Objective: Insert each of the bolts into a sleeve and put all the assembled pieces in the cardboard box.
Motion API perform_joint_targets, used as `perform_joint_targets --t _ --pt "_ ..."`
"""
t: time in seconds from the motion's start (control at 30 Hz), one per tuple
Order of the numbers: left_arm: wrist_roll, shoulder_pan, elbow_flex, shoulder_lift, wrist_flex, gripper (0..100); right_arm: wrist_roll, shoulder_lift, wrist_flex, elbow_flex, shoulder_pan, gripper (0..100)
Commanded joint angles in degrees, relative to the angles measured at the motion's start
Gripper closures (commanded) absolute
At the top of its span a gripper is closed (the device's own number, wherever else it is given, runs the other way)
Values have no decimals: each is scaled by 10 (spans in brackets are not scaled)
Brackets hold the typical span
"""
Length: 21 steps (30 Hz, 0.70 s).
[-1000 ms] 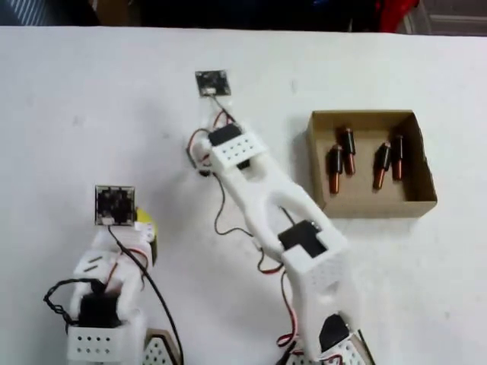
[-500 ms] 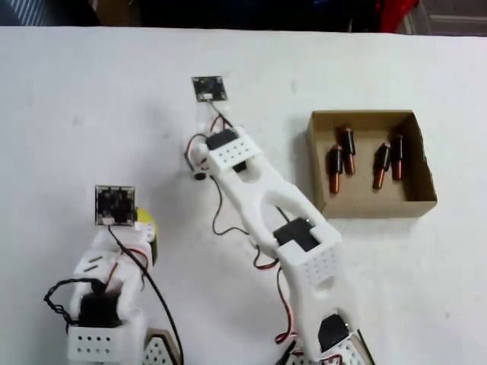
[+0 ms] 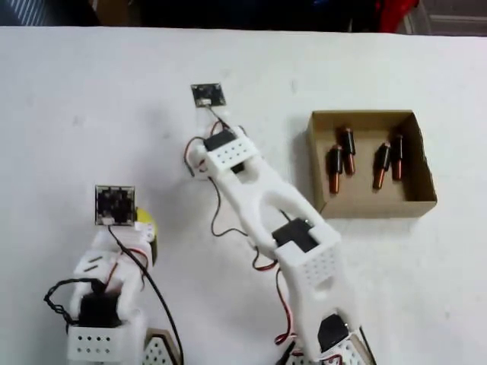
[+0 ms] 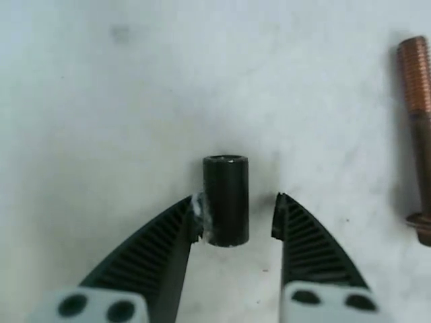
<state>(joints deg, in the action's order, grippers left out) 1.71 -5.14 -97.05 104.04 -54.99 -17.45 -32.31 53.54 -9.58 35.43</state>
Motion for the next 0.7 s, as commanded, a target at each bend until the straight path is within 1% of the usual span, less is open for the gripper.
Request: perform_joint_targets --t 0.0,0.07,0.2,0.4,0.53,0.6,0.67 --pt "-7 -5 0 5 -11 977 1 7 5 -13 12 844" --pt "-7 -5 0 5 -11 977 12 3 5 -13 14 844" --pt "-7 -5 0 5 -11 977 83 -18 4 -17 13 844" --pt "-7 -5 0 5 -11 977 87 -22 5 -18 2 844" --pt "-7 -5 0 5 -11 977 88 -22 2 -18 -19 846" --pt "-7 -5 0 5 -11 977 88 -22 4 -18 -30 880" --pt "-7 -5 0 5 -11 977 88 -22 4 -18 -43 942"
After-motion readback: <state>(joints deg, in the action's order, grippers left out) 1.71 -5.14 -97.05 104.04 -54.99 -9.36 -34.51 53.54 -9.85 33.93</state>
